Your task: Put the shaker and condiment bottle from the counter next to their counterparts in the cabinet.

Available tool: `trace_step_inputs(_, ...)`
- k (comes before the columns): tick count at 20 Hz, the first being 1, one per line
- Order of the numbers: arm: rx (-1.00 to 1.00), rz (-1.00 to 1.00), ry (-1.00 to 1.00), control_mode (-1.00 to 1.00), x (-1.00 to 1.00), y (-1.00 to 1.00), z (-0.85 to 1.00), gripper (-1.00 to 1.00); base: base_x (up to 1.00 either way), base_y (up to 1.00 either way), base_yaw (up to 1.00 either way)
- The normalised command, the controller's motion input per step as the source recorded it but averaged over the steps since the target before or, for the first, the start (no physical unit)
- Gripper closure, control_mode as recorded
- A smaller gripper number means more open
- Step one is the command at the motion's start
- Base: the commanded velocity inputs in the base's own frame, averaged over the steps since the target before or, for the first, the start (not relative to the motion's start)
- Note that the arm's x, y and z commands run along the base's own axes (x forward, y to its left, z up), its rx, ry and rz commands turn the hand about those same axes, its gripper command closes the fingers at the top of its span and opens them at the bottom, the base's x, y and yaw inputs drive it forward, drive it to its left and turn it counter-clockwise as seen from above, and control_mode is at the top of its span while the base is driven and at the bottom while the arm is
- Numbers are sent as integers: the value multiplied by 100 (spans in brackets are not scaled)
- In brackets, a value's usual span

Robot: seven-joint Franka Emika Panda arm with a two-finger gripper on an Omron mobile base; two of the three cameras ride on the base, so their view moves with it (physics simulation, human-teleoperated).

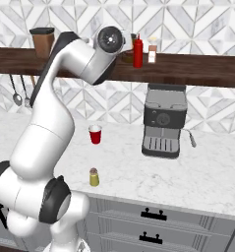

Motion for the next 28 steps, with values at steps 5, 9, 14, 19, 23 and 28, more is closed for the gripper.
trace_step_inputs(5, -1, 0, 11, -100, 21, 1, -1, 100, 0, 0, 0)
trace_step_inputs(9, 0, 0, 0, -100, 0, 11, 0, 100, 0, 0, 0)
trace_step_inputs(14, -6, 0, 0, -100, 0, 11, 0, 100, 0, 0, 0)
trace_step_inputs(19, -16, 0, 0, -100, 2, 8, -2, 100, 0, 0, 0)
trace_step_inputs(23, -15, 2, 0, -100, 7, -2, 0, 100, 0, 0, 0)
trace_step_inputs(28, -9, 0, 0, -100, 1, 0, -3, 100, 0, 0, 0)
